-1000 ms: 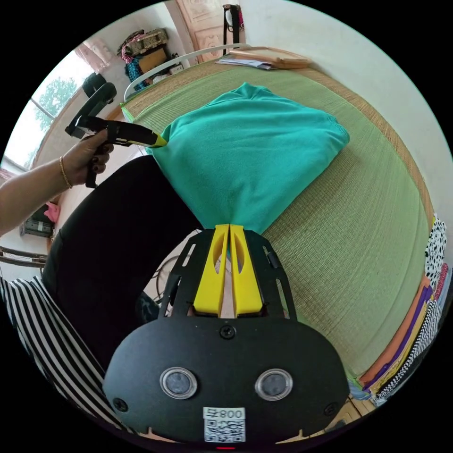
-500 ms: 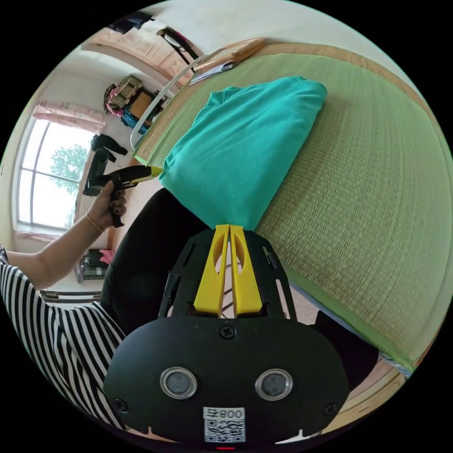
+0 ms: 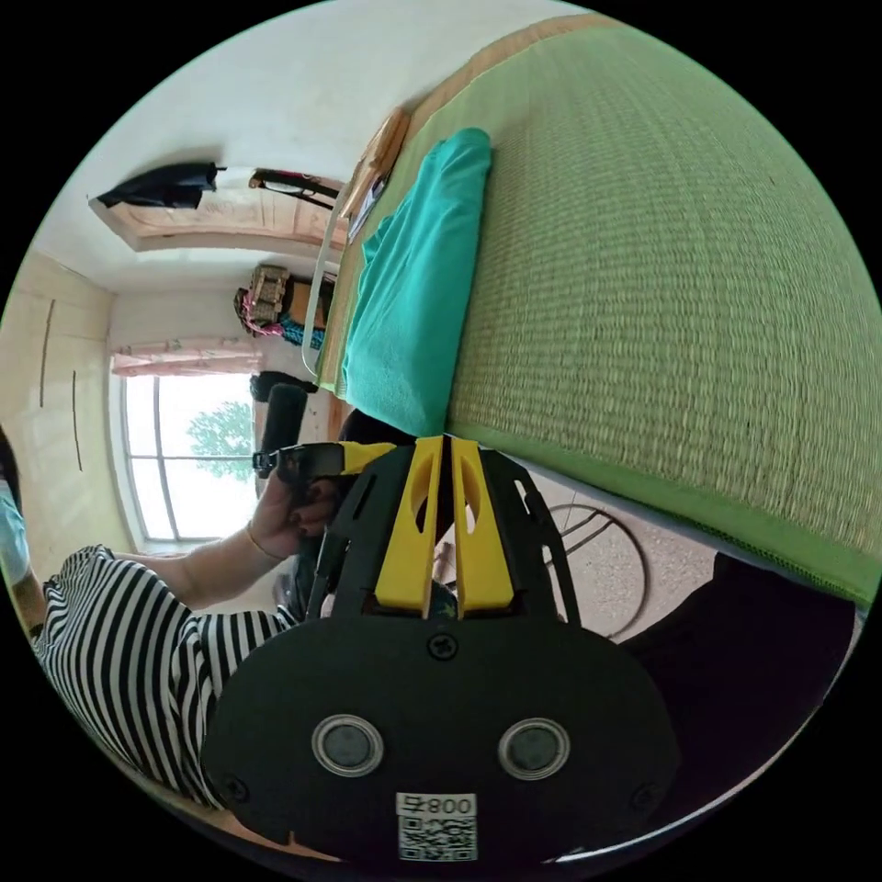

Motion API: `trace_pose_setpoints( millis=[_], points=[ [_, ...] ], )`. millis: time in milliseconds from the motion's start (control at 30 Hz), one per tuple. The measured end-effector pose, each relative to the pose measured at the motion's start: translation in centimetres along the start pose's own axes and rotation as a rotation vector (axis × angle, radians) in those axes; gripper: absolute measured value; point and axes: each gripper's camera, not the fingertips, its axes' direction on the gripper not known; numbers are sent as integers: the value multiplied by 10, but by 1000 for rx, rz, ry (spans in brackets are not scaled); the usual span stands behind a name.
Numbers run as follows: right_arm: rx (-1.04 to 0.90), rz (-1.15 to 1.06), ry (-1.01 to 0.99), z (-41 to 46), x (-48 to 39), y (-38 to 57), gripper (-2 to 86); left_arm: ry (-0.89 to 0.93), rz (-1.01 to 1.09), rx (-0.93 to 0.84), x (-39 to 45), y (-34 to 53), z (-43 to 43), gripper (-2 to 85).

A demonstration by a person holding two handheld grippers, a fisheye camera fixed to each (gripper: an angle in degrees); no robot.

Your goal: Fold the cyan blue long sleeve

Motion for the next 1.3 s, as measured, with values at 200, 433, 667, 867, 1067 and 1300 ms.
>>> trace_pose_setpoints(
  millis=[200, 433, 667, 867, 1067, 1300],
  points=[
    [4, 22, -105, -7, 37, 2, 64, 72, -96, 62, -23, 4, -7, 44],
    [-10, 50, -229, -1, 73, -4, 87, 144, -55, 87, -18, 20, -29, 21],
    [-14, 90, -332, 8, 102, -9, 94, 184, -45, 99, -17, 33, -47, 17],
    [-20, 120, -385, 18, 124, -11, 95, 209, -51, 101, -18, 44, -61, 16],
    [-28, 149, -439, 26, 143, -12, 78, 217, -50, 98, -20, 55, -78, 17],
    [-21, 150, -453, 21, 143, -13, 34, 205, 5, 141, -13, 79, -129, 15]
  ],
)
